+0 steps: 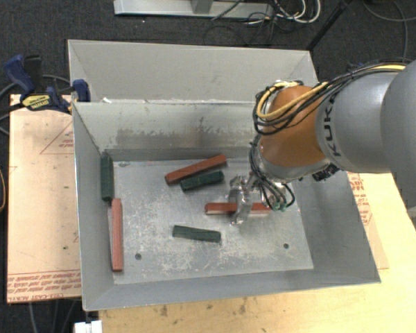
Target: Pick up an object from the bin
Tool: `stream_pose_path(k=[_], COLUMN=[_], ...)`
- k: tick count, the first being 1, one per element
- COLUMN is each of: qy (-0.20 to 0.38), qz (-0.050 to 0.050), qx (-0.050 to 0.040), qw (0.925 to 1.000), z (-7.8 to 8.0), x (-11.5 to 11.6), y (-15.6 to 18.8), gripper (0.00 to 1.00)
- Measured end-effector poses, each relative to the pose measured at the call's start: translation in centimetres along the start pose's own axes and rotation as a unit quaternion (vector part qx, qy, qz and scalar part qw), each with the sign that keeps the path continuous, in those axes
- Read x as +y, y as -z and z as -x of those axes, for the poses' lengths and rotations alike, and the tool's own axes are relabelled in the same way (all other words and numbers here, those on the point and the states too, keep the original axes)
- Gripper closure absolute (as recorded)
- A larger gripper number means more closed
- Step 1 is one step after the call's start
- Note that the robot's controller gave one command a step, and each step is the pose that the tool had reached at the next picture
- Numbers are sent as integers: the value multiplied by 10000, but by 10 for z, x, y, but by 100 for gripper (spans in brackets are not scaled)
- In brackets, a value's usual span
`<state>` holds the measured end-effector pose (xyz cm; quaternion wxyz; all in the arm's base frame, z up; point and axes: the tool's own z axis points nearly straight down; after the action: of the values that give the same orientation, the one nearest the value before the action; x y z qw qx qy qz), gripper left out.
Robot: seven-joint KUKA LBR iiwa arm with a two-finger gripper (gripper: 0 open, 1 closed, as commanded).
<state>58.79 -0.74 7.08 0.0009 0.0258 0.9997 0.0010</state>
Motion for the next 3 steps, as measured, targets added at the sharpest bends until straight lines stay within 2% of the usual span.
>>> stream_pose_path(k=[1,2,3], qy=[1836,1829,2197], qz=[-12,-2,16], qx=[-51,-11,35], qw=[9830,9831,9756], z=[47,45,51], x=[14,13,106], y=[210,206,70], gripper=[100,0,0])
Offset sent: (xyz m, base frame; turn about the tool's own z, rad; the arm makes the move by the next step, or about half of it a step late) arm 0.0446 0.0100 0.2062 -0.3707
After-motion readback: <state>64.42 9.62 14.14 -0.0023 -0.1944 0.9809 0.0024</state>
